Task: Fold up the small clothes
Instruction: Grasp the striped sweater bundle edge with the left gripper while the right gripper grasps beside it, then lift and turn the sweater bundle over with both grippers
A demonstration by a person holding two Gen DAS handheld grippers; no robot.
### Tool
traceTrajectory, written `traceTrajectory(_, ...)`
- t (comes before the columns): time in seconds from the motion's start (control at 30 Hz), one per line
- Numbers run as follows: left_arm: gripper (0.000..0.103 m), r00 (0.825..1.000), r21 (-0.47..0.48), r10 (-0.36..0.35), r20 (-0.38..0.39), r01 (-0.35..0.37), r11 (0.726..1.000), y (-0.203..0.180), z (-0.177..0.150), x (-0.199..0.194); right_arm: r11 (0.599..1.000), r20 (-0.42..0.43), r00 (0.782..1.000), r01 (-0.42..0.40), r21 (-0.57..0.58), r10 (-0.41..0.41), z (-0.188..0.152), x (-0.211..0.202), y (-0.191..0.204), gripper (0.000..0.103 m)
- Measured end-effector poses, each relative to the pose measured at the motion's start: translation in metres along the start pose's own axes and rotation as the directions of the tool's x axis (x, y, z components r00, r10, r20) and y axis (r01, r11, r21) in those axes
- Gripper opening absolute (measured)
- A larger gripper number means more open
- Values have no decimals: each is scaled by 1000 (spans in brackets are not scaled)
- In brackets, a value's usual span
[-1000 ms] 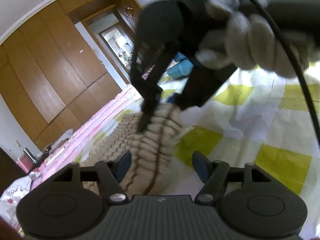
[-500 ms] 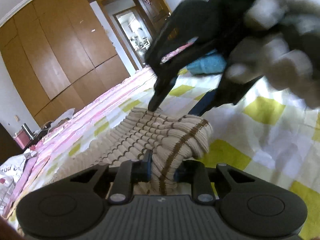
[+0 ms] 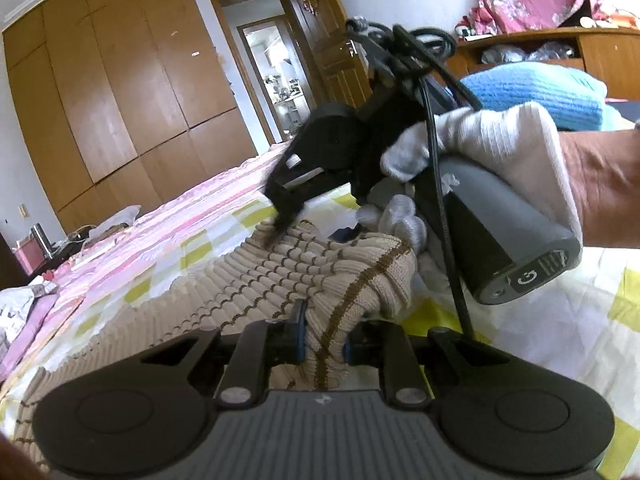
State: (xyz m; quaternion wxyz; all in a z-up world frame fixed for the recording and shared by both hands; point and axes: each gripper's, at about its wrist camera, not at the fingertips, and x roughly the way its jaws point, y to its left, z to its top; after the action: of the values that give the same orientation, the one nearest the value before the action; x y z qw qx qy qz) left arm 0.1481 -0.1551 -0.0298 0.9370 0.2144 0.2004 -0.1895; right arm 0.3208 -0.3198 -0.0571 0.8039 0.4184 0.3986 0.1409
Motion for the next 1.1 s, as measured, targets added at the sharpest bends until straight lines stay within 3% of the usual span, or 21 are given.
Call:
traceTrajectory(0.27,23,1000,-33,-27,-4,27,999,3,0,-1,1000,15,1000,13,-28,-13,-2,-6,3,16)
traceTrajectory(0.37,23,999,-117,-51,15,52,992,16,7,-10,998,52,998,-36,-46,39,-5,-25,16,16)
traceTrajectory(0.53,23,997,-273,-62,47,72,959,49,12,-31,997,76,996,-33,-69,38,-10,-35,51,16)
traceTrajectory(0.77,21,996,-457,1,84,38,889,109,-3,-70,984,70,996,-51,-171,64,-28,-21,132,16)
traceTrajectory(1.1,21,992,-527,122,42,-82,846,173,-45,-98,950,-39,999,-36,-311,25,-81,52,221,16)
